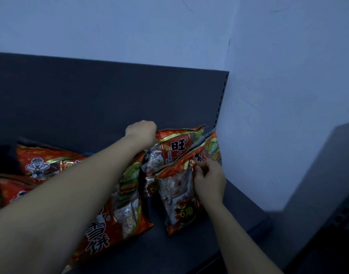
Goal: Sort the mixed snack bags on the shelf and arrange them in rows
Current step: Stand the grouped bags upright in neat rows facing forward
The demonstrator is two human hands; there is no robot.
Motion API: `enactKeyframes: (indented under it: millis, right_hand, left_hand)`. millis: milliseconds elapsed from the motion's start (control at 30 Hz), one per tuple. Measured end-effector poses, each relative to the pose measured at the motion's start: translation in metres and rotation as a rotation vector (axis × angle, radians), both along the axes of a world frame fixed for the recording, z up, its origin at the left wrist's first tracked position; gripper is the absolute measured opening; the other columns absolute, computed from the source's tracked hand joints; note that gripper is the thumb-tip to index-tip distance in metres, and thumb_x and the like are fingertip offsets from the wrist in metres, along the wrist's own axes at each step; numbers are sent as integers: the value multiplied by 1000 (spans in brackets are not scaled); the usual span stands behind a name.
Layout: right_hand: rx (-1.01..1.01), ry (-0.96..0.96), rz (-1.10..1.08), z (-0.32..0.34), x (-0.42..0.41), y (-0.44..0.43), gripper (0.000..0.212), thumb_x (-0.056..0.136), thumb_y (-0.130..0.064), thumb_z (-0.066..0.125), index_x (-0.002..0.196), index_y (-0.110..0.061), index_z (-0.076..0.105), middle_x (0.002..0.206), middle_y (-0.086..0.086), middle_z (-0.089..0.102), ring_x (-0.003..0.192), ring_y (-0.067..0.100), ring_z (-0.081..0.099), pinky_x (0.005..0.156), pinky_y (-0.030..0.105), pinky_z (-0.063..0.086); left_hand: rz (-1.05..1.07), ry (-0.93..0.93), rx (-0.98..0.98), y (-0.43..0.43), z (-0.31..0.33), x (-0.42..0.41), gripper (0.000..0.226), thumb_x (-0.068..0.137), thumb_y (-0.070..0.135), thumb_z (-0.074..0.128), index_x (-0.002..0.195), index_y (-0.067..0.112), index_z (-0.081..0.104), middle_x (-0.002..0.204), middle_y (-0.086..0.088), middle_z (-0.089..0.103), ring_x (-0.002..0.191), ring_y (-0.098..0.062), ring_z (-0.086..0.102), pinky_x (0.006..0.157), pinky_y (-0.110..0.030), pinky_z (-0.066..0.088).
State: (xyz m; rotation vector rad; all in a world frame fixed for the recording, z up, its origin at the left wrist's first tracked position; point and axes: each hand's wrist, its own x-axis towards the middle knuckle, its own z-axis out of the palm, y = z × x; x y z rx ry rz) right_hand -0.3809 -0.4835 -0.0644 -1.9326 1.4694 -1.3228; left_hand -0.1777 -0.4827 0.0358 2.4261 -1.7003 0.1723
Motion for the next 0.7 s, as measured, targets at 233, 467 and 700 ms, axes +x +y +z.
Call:
enactKeyframes:
  millis: [233,467,700]
  right_hand:
    - [33,73,-53,7,15,13,9,96,-18,54,88,-17,53,97,-6,46,79,10,42,55,24,19]
    - [21,-12,-16,-1,29,12,13,95,-17,56,83,-17,51,96,-1,50,81,12,44,56,15,25]
    - [-12,32,30,-8,10,9,23,87,-38,68,97,-20,57,101,-3,57,88,13,53,65,24,44]
  left_hand:
    - [-64,29,-96,13,3,0,25,91,37,59,108,20,66,103,1,65,100,-24,59,85,-39,45]
    - [-348,320,84,34,21,-30,72,62,89,50,69,18,58,68,2,55,60,-17,49,55,-32,39]
    - [-322,121,66,34,7,-34,16,80,26,75,71,27,62,82,8,65,79,-14,62,61,-28,49]
